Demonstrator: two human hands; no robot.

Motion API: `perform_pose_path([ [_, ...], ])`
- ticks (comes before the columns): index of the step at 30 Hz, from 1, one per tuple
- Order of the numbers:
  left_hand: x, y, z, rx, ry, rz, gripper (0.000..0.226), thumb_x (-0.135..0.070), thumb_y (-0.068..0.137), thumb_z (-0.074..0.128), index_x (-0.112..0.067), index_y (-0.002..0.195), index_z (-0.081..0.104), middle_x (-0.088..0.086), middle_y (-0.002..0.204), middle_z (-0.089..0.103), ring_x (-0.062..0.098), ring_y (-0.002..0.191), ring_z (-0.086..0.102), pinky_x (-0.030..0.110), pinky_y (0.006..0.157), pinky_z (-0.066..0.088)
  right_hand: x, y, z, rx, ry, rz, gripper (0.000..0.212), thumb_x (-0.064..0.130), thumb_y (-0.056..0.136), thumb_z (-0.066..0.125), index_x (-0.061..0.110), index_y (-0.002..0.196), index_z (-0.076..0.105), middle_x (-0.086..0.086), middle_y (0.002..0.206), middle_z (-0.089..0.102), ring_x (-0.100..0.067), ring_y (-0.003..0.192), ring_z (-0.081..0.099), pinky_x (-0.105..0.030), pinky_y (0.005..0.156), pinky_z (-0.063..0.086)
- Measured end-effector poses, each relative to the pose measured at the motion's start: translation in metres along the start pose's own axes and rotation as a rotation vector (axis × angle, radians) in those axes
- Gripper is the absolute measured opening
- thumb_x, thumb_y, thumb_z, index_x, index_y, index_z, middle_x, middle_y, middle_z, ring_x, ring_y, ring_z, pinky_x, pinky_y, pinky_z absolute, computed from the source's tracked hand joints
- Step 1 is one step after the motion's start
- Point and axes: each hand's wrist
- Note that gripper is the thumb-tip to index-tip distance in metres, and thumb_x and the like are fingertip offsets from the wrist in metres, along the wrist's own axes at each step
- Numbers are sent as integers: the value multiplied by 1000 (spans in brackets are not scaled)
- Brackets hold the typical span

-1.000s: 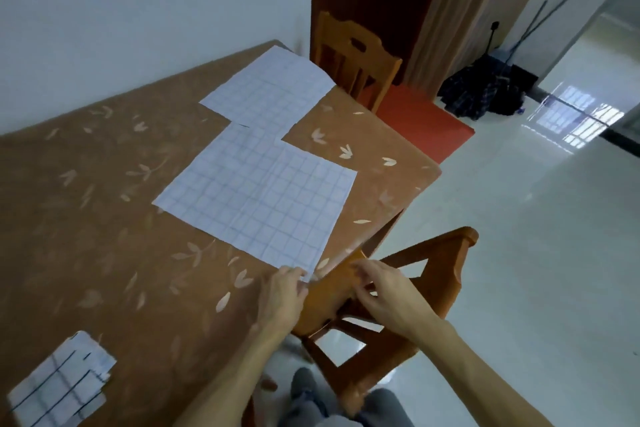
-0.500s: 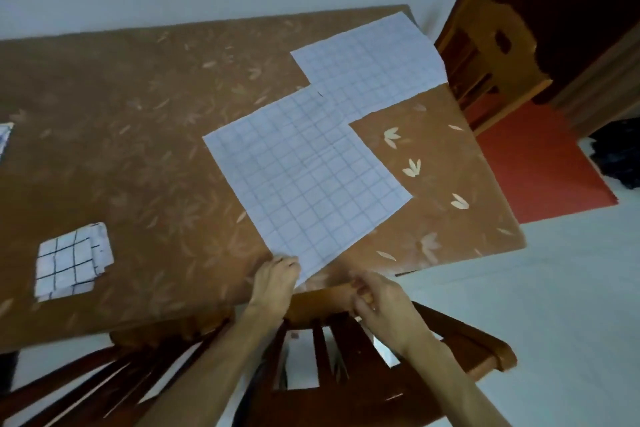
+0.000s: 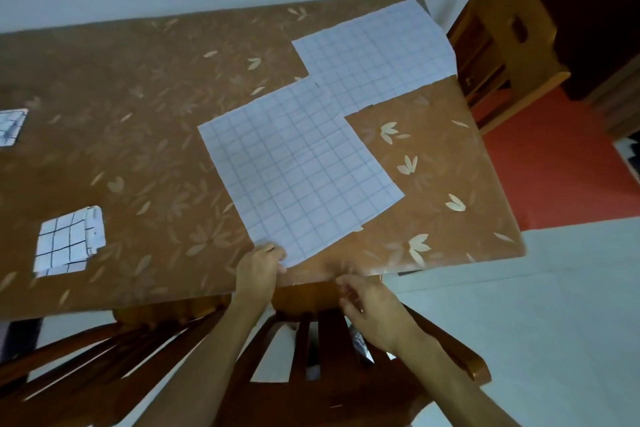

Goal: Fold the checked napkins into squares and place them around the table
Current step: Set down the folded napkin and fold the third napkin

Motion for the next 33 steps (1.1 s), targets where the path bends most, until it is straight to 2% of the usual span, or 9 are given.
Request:
perform_pose_path([
  [3,-17,-3,-12,42,-84,-113,4,-14,89,72,-15,85,73,-3,85,68,16,78,64,28,64,48,3,2,5,8,31,28,36,32,98,56,32,134,54,12,122,64,-4,106,62,-30,98,54],
  [7,-58,-25,-35,-22,-553,-247,7,-17,86,77,-16,81,72,-13,73,69,2,68,65,13,64,48,19,8,1,23,86,23,51,41,92,66,29,139,50,9,129,60,-7,113,59,-30,101,50],
  [10,-92,-35,-63,26,-1029,-356,8,-19,83,81,-17,81,73,0,78,75,14,77,74,33,74,62,38,13,-4,-11,141,-25,76,52,77,76,31,141,42,7,134,55,-11,120,56,-35,103,49],
  [13,-118,-38,-104,31,-1328,-407,5,-11,89,74,-7,91,72,13,89,77,24,80,77,25,64,61,57,14,-16,-139,317,-57,56,27,81,81,26,127,49,5,121,64,-1,106,65,-23,88,55],
  [15,-125,-37,-129,25,-1361,-348,6,-9,90,71,-5,95,71,15,91,77,25,80,77,20,62,58,72,12,-28,-208,357,-62,31,4,89,71,24,108,56,2,99,66,5,82,66,-14,70,51],
  [19,-118,-27,-168,55,-1353,-146,13,-9,96,63,-1,102,72,17,95,77,31,89,76,35,81,62,86,12,-55,-374,393,-98,4,21,94,64,22,98,63,1,80,68,-5,69,60,-18,66,47],
  [23,-103,-24,-192,-89,-1334,-114,17,-9,100,57,-6,96,74,9,89,78,23,89,76,31,77,62,106,2,-93,-436,533,-158,15,18,98,59,23,110,66,-4,96,73,-17,82,66,-34,75,53],
  [27,-81,-9,-211,-174,-1250,-186,15,0,95,63,-12,97,71,7,94,76,24,86,73,29,71,62,127,-13,-131,-429,612,-269,33,8,101,49,31,118,67,17,109,73,2,101,65,-16,86,51],
  [33,-59,21,-233,-102,-1015,-66,69,-26,78,86,-22,138,51,-4,136,57,21,121,58,45,101,50,158,-38,-181,-486,704,-455,46,-12,90,54,27,98,76,14,101,76,-6,97,70,-19,78,55],
])
Point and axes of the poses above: each hand's wrist, its own y-axis towards the middle knuckle, its own z-axis out of the palm, x = y × z
